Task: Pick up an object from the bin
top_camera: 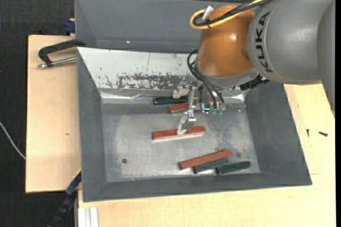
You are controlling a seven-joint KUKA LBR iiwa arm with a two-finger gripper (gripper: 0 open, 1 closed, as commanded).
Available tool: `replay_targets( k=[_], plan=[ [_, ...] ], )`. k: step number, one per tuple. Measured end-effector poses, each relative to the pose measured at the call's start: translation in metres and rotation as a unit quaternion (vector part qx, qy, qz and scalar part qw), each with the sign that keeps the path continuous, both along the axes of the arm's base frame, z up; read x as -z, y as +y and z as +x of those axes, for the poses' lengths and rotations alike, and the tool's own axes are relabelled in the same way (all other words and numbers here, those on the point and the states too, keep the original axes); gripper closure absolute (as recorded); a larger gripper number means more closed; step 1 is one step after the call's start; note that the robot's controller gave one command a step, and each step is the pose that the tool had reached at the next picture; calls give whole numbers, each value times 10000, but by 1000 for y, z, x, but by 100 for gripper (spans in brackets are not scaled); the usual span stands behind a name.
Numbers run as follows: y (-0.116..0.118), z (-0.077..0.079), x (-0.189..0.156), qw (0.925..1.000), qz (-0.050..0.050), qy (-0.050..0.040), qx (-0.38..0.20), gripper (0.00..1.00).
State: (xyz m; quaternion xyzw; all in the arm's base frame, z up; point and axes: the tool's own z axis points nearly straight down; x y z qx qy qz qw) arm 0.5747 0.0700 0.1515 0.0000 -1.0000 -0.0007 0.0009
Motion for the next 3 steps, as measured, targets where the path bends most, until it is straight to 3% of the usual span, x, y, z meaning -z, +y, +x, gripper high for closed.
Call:
replay_targets(
  k=[1, 2, 3],
  plan=[
    [10, -23, 73, 9922, -1, -14, -1249, 100],
    [10, -23, 73, 9922, -1, -15, -1250, 100],
    [9, 7, -58, 9905, -1, -44, -1374, 100]
  ],
)
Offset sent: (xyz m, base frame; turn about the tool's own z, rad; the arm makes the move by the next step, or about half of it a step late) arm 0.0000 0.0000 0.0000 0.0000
